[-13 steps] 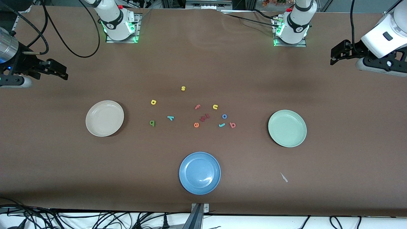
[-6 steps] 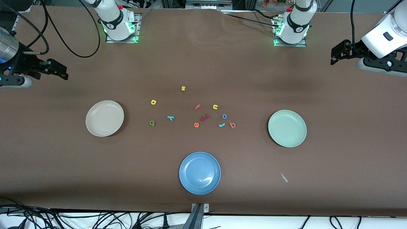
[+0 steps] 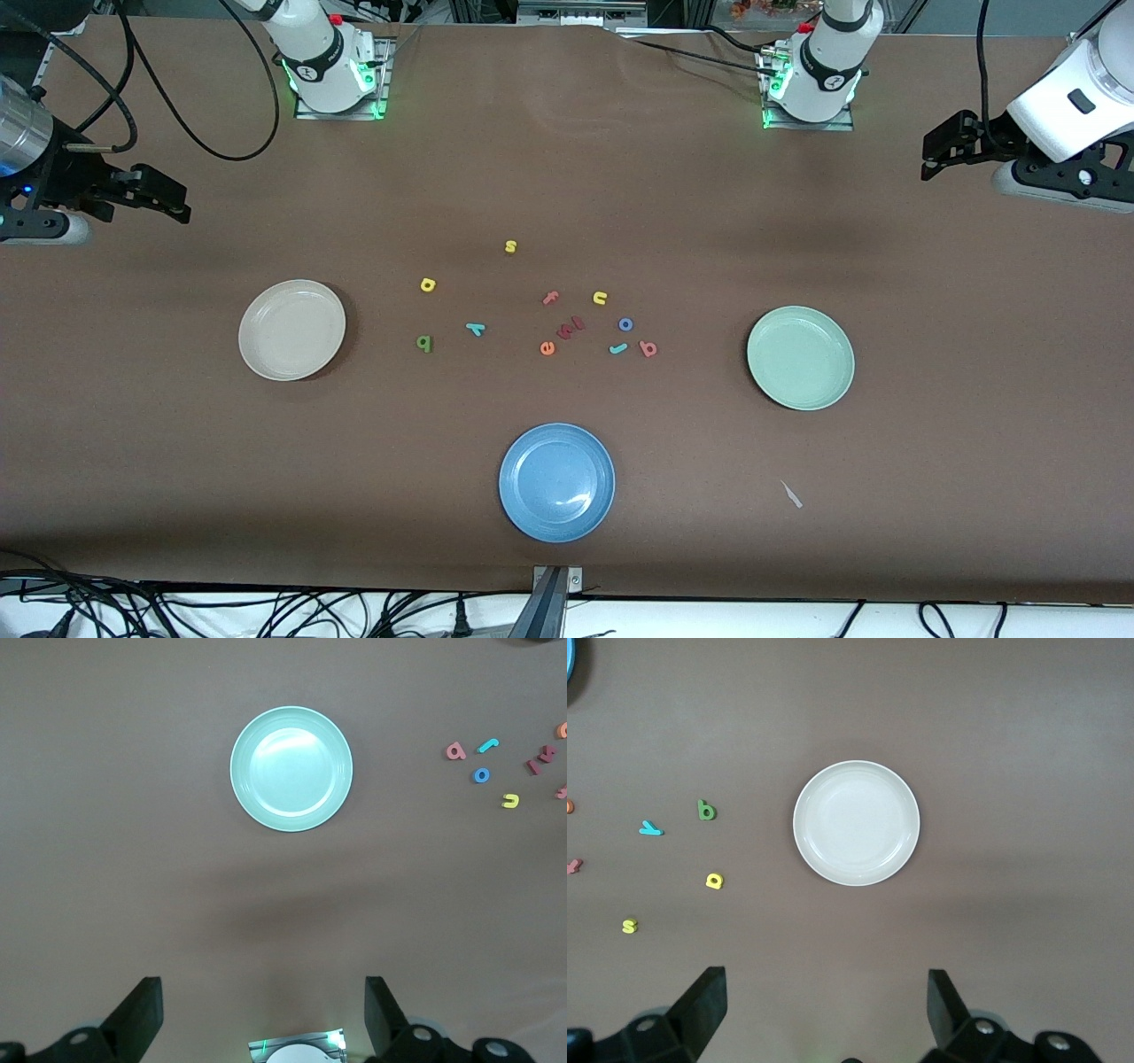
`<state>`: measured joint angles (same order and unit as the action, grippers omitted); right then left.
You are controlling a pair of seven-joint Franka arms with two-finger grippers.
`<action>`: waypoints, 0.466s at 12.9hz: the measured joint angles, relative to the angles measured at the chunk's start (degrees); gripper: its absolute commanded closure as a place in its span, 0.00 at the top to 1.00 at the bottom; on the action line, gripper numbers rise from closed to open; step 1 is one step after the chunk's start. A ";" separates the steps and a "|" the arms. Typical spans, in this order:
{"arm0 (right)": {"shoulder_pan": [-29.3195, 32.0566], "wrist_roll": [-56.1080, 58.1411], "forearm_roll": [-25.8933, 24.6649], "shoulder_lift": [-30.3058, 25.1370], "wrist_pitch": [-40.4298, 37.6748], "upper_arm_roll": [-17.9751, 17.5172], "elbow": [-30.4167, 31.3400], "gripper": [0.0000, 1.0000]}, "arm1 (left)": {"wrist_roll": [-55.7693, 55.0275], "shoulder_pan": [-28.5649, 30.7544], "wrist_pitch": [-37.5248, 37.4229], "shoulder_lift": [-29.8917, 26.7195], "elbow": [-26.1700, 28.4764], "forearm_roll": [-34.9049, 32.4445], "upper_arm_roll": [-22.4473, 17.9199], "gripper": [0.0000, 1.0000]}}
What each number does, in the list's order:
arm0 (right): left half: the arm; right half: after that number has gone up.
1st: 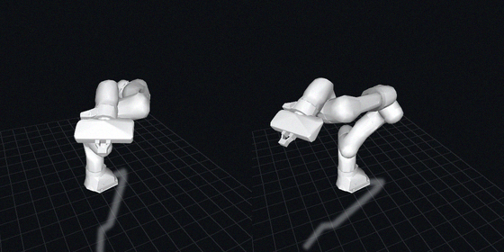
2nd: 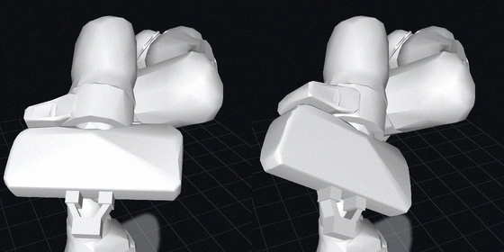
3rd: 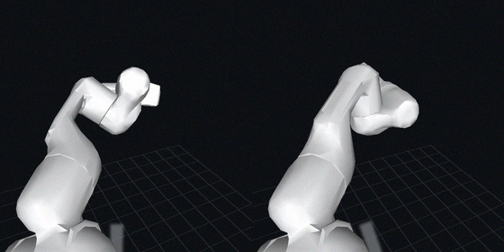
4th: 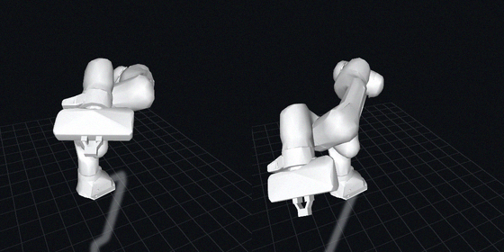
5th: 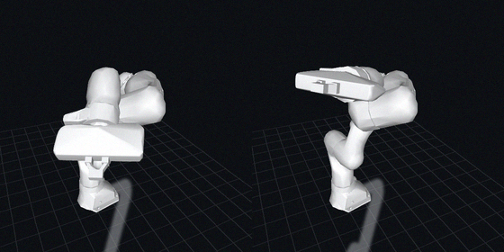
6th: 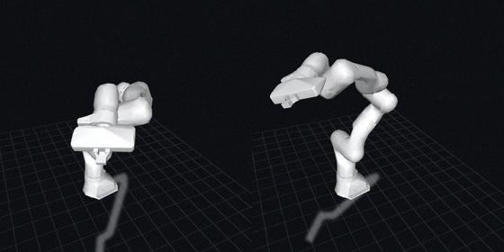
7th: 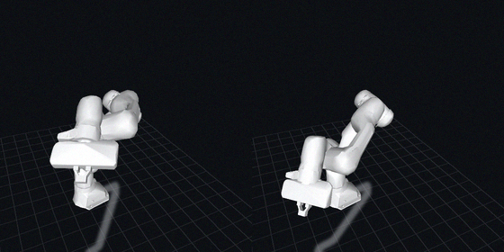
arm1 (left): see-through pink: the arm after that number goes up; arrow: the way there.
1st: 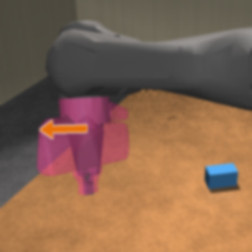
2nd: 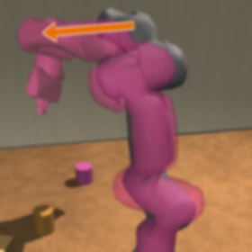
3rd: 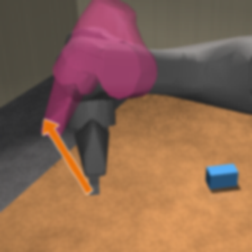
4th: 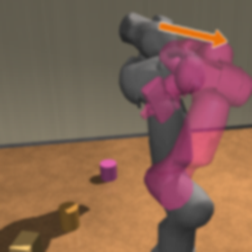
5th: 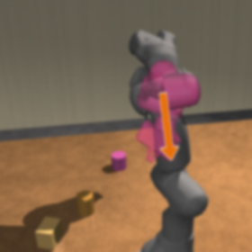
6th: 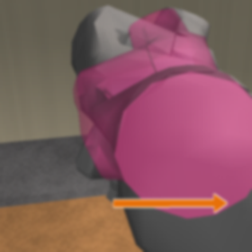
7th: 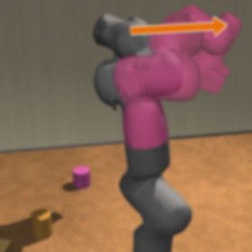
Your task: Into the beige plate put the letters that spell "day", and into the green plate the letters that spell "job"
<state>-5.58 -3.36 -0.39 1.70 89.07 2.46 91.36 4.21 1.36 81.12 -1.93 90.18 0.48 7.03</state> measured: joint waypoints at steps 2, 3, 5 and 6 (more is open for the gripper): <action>-0.11 0.00 0.00 0.97 0.03 -0.10 0.16 1.00 | 0.00 0.00 -0.02 0.00 0.00 0.00 0.00 1.00; -0.23 0.00 0.00 1.76 0.26 -0.12 0.16 1.00 | 0.00 0.01 -0.03 0.00 0.00 0.00 -0.01 1.00; -0.38 0.00 0.00 2.63 0.58 -0.12 0.15 1.00 | 0.00 0.17 -0.04 0.00 0.00 0.00 -0.13 1.00; -0.38 0.00 0.00 2.65 0.59 -0.12 0.14 1.00 | 0.00 0.28 -0.04 0.00 0.00 0.00 -0.23 1.00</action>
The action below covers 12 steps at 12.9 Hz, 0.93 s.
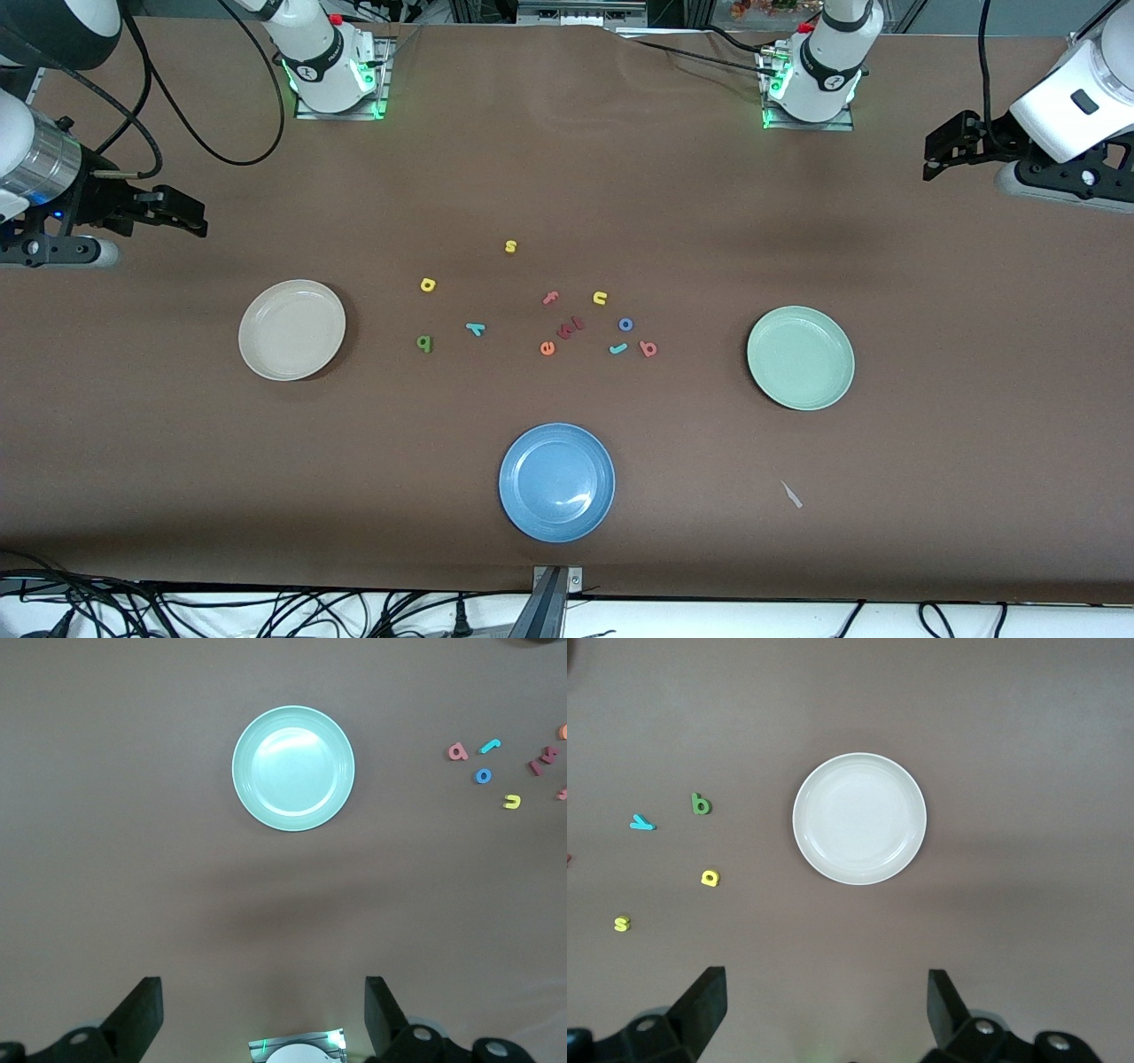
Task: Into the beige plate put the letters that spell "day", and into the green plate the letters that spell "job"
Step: 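Move both grippers out over the scattered foam letters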
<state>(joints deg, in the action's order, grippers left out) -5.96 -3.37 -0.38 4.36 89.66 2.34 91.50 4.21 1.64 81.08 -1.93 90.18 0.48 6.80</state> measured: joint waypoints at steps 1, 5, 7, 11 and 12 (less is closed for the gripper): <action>0.00 0.00 0.00 -0.01 0.00 0.00 -0.05 1.00 | 0.00 0.06 0.00 0.00 0.00 0.00 -0.10 1.00; -0.12 0.00 0.01 0.60 0.02 -0.09 -0.05 1.00 | 0.00 0.08 0.00 0.00 -0.19 0.00 -0.01 1.00; -0.41 0.00 0.02 1.93 0.15 -0.31 -0.06 1.00 | 0.00 0.08 -0.01 0.00 -0.24 0.00 0.00 1.00; -1.04 0.03 0.14 7.12 0.03 -0.45 0.10 1.00 | 0.00 0.08 -0.49 0.00 -0.30 0.00 0.01 1.00; -1.21 0.03 0.16 7.80 0.03 -0.49 0.05 1.00 | 0.00 0.08 -0.51 0.00 -0.31 0.00 0.02 1.00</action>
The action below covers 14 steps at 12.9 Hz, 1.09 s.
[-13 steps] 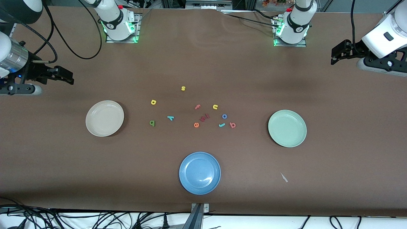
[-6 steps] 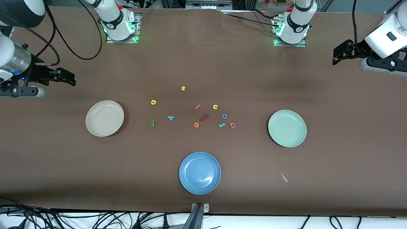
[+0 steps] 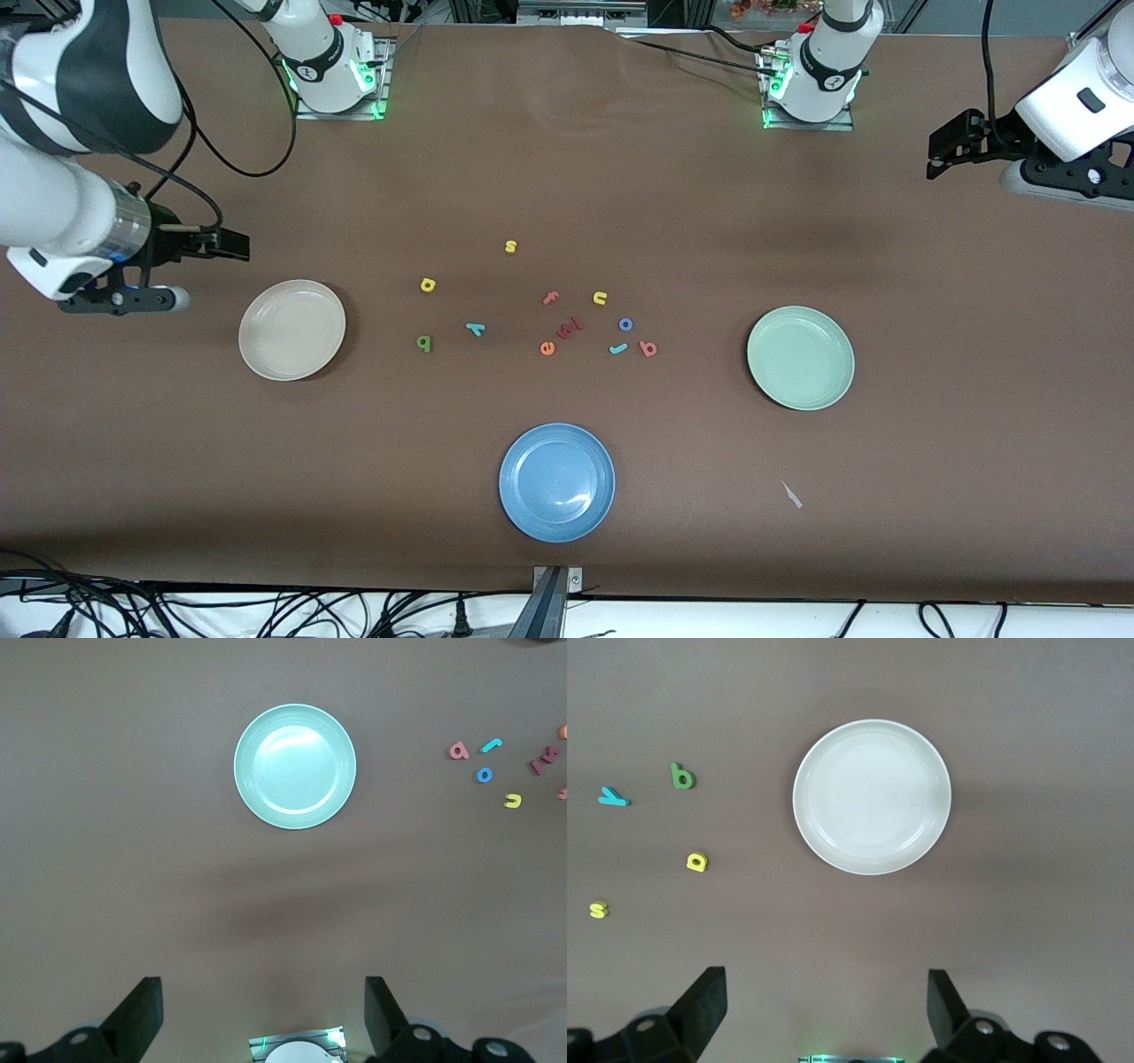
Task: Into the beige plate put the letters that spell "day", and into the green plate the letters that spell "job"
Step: 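Move both grippers out over the scattered foam letters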
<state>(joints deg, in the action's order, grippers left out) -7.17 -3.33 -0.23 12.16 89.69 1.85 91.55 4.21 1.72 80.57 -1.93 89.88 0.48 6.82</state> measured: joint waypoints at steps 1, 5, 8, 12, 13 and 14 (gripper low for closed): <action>-0.26 0.04 0.05 0.25 0.00 -0.06 -0.05 1.00 | 0.00 -0.02 -0.02 0.01 0.00 0.00 0.03 1.00; -3.20 -0.35 1.27 0.27 -0.85 -0.30 0.05 1.00 | 0.00 -0.60 -0.02 0.22 0.00 0.64 0.35 1.00; -3.51 -0.44 2.12 0.33 -0.82 -0.29 1.38 1.00 | 0.00 -0.64 -0.02 0.68 0.00 2.14 0.45 1.00; -3.52 -2.41 2.47 0.36 2.00 -2.24 4.25 1.00 | 0.00 -0.68 0.00 2.84 0.08 2.63 0.56 1.00; -3.55 -4.35 2.48 0.36 2.76 -3.48 4.83 1.00 | 0.00 -0.94 0.06 4.24 0.09 2.93 0.61 1.00; -3.59 -6.36 2.49 0.35 3.55 -4.75 5.20 1.00 | 0.00 -1.79 0.12 6.15 0.09 3.12 0.67 1.00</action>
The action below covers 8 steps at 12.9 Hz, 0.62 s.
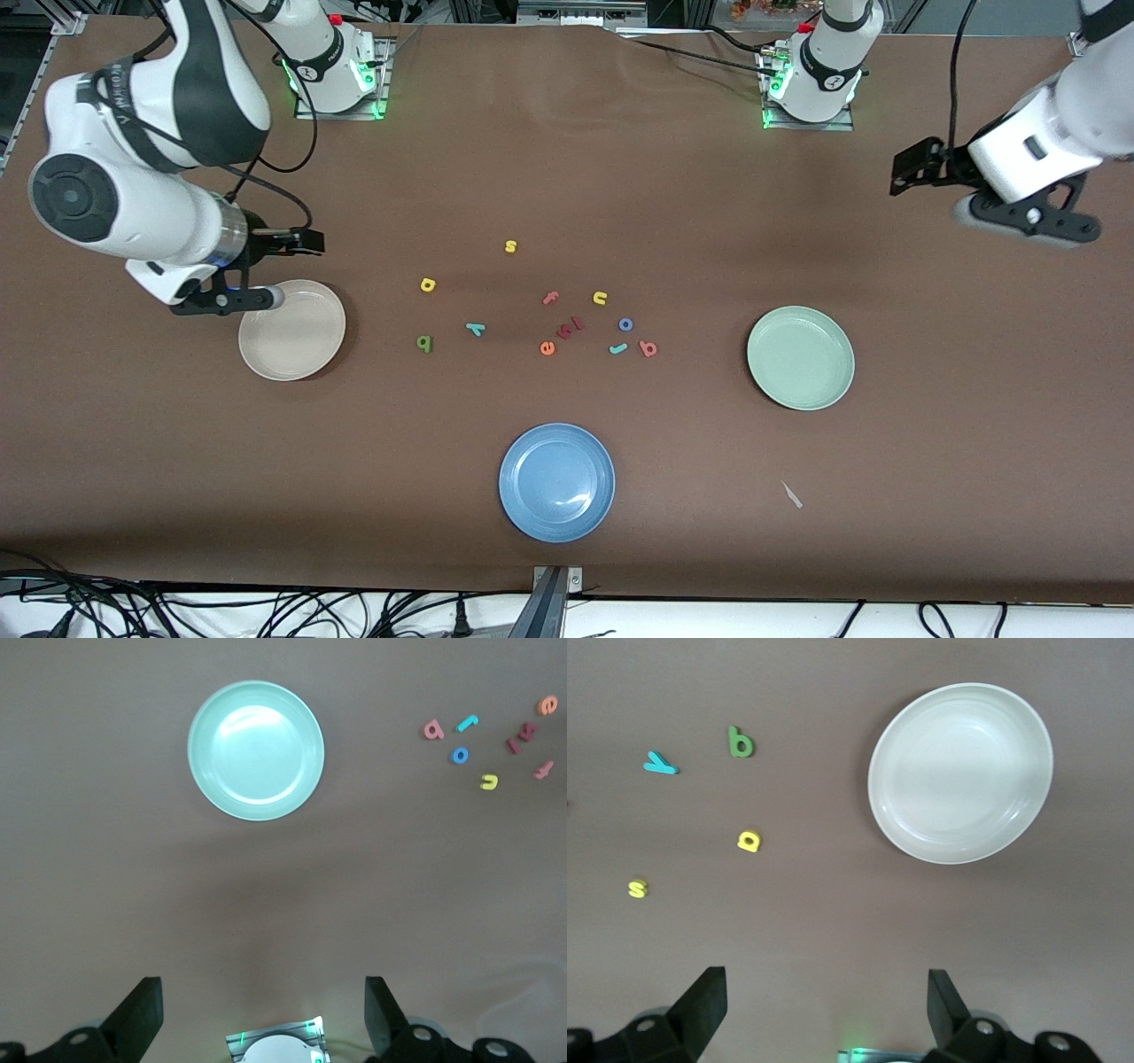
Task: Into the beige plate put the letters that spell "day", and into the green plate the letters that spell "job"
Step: 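Move both grippers out over the scattered foam letters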
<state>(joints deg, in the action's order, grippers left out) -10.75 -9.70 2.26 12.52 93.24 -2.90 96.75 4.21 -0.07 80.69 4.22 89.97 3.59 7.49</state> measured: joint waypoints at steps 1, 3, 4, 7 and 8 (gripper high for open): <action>-0.06 -1.74 0.00 0.00 0.90 -1.06 0.40 1.00 | 0.00 -1.47 0.22 2.57 -0.15 0.02 0.03 1.00; -0.13 -3.63 0.00 0.01 3.95 -1.92 1.95 1.00 | -0.03 -4.38 1.29 8.71 -2.31 0.03 0.11 1.00; -0.14 -3.77 0.00 0.02 6.01 -1.98 3.02 1.00 | -0.03 -5.37 2.13 11.62 -4.06 0.04 0.13 1.00; -0.50 -3.87 0.01 0.54 13.00 -2.47 6.75 1.00 | -0.03 -7.26 7.87 18.40 -7.75 0.04 0.13 1.00; -0.99 -3.88 0.02 1.13 15.21 -2.52 7.56 1.00 | -0.03 -7.46 10.26 20.00 -8.01 0.04 0.13 1.00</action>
<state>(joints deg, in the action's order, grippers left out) -11.74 -13.57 2.28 13.65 108.45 -5.42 104.31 4.18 -7.53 90.95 24.22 81.96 3.63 7.62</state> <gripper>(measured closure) 0.000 0.000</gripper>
